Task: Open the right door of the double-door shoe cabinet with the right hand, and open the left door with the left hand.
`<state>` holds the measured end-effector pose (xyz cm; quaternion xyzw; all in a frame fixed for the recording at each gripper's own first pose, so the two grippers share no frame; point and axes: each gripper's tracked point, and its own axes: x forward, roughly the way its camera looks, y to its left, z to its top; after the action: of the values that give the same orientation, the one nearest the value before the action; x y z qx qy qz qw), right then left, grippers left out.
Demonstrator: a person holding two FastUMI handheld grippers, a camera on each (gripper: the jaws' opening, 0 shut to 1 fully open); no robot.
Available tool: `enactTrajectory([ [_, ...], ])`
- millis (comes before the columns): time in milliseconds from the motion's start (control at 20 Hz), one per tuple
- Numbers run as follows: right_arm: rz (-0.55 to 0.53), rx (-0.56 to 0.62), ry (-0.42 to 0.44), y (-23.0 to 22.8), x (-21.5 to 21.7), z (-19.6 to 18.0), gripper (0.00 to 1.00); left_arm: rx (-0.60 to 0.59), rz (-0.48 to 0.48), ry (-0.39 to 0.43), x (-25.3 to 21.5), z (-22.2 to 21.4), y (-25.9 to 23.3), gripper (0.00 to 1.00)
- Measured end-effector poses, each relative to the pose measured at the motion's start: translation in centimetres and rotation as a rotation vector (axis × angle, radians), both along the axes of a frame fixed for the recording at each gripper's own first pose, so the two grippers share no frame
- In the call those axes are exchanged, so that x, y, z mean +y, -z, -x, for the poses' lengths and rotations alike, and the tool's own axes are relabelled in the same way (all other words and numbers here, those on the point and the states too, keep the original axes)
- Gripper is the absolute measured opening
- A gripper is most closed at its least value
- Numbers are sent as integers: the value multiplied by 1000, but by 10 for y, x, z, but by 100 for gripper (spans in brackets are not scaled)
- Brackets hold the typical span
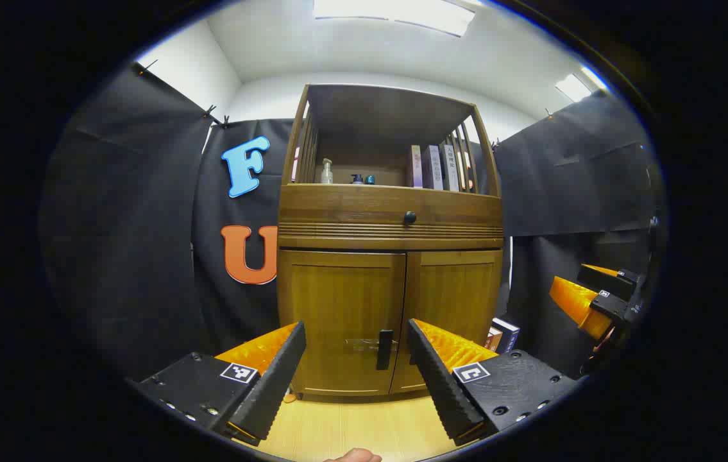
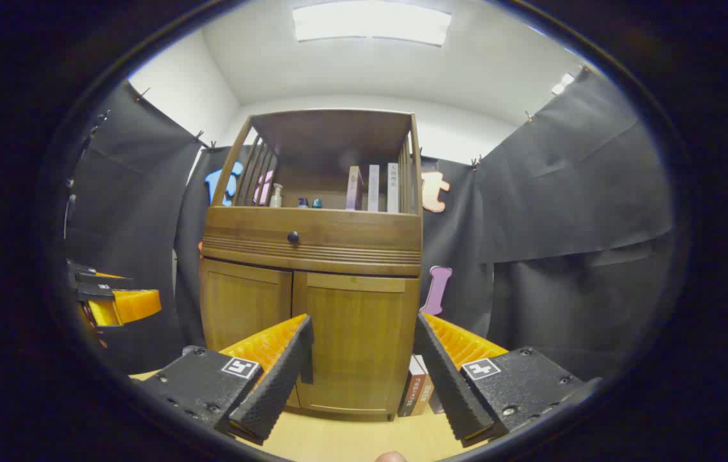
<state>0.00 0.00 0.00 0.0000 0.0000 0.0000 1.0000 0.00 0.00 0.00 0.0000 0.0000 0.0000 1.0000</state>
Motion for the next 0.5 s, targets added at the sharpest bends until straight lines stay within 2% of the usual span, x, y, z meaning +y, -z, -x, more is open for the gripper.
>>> enactTrajectory([
  [50,-1,4,0,3,-1,-1,100,0,-5,0,-1,-2,0,95],
  [500,-37,30,-11,19,-6,-15,100,2,19,-47,4,-11,3,95],
])
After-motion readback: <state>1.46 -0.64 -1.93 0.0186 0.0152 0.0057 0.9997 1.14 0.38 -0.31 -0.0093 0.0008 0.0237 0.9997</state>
